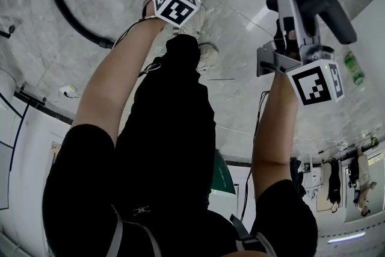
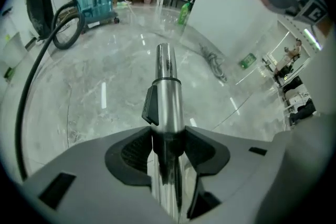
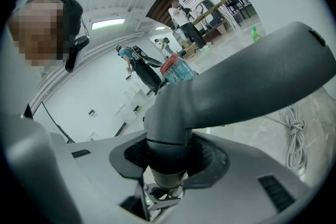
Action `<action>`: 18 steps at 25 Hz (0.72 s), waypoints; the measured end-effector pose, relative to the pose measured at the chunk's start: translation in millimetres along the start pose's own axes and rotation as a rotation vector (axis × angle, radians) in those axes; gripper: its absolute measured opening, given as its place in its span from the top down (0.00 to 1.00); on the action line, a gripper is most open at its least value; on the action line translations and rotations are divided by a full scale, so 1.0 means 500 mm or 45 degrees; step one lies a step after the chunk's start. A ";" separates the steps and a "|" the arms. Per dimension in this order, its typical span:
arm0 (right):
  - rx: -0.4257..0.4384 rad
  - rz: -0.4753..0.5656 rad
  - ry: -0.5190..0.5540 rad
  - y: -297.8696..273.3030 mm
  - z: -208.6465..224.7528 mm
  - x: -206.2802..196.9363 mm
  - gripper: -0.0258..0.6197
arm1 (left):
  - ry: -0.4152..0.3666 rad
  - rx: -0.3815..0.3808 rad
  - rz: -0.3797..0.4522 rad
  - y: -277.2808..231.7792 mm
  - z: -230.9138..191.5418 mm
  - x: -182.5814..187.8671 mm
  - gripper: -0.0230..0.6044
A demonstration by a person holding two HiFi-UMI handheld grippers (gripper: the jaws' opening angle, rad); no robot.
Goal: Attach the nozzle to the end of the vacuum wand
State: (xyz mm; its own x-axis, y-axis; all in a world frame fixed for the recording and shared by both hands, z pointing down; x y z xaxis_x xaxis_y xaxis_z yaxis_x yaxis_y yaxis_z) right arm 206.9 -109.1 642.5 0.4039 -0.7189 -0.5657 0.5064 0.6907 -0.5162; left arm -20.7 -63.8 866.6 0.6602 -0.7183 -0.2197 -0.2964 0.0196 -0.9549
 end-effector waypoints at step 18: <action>0.233 -0.225 0.080 -0.041 -0.140 0.053 0.69 | -0.153 -0.140 0.397 0.354 0.140 0.057 0.67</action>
State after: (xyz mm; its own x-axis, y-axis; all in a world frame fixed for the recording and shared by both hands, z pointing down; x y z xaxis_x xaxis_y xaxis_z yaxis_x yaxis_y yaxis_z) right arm 153.8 -136.9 592.9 0.2517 -0.8168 -0.5191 0.6968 0.5252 -0.4885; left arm -6.0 -32.1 677.4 0.6009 -0.6020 -0.5259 -0.5648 0.1458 -0.8123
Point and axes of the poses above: the fingertips, and each gripper's own axes: y backward along the fingers, z to its right, x out of its top, the point moved 7 cm from there along y, backward along the fingers, and after that the axes turned 4 degrees about -z, right-handed, at the moved point
